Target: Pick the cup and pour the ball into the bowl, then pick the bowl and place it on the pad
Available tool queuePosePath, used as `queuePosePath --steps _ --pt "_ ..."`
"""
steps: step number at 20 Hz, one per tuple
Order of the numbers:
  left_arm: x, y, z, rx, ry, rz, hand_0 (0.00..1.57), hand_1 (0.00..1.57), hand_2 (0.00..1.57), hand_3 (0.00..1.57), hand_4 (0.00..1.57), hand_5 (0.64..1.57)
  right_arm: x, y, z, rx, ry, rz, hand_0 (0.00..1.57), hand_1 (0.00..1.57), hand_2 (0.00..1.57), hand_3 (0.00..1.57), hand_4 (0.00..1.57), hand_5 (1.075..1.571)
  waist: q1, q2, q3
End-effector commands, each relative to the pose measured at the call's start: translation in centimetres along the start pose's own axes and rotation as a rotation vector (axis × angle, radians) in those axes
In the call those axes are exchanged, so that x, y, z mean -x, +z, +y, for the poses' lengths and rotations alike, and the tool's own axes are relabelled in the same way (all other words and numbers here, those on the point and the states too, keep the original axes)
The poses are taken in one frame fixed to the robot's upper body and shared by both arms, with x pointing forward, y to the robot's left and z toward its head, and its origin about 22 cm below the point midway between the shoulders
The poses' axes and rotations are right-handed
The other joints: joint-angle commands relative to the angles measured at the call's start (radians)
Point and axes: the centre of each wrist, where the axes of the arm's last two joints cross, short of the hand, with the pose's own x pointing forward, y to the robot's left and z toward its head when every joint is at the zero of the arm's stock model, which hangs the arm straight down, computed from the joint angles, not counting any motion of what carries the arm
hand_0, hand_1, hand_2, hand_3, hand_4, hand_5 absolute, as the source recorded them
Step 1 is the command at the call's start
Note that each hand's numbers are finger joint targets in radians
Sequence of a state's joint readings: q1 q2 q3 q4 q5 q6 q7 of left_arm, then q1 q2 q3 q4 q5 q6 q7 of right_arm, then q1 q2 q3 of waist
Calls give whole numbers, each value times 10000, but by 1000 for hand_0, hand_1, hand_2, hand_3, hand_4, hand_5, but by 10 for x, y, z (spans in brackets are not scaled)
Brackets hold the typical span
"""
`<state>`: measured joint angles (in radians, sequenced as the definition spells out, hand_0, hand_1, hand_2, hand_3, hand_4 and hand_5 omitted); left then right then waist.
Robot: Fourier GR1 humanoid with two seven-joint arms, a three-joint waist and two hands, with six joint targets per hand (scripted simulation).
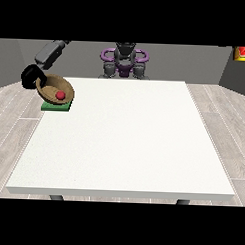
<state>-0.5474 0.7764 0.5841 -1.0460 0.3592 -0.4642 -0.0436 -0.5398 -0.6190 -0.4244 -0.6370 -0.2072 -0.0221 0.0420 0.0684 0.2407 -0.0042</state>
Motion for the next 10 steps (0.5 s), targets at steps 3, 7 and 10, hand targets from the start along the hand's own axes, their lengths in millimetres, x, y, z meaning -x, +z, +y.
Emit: queuePosePath --steps 3,7,10 --pt "-21 -8 1 111 14 -291 0 0 0 0 1195 1561 -36 -7 -29 1095 63 -306 1571 1571 1571 977 0 1554 125 223 51" --pt "2 5 18 -228 7 327 0 0 0 0 1190 1562 -6 -4 8 874 107 -16 1487 1487 1398 802 0 1544 -249 -171 42" --pt "3 12 33 -335 -172 -357 0 0 0 0 1185 1563 -35 -8 20 854 -476 -540 1463 1463 1413 835 0 1532 15 521 33"
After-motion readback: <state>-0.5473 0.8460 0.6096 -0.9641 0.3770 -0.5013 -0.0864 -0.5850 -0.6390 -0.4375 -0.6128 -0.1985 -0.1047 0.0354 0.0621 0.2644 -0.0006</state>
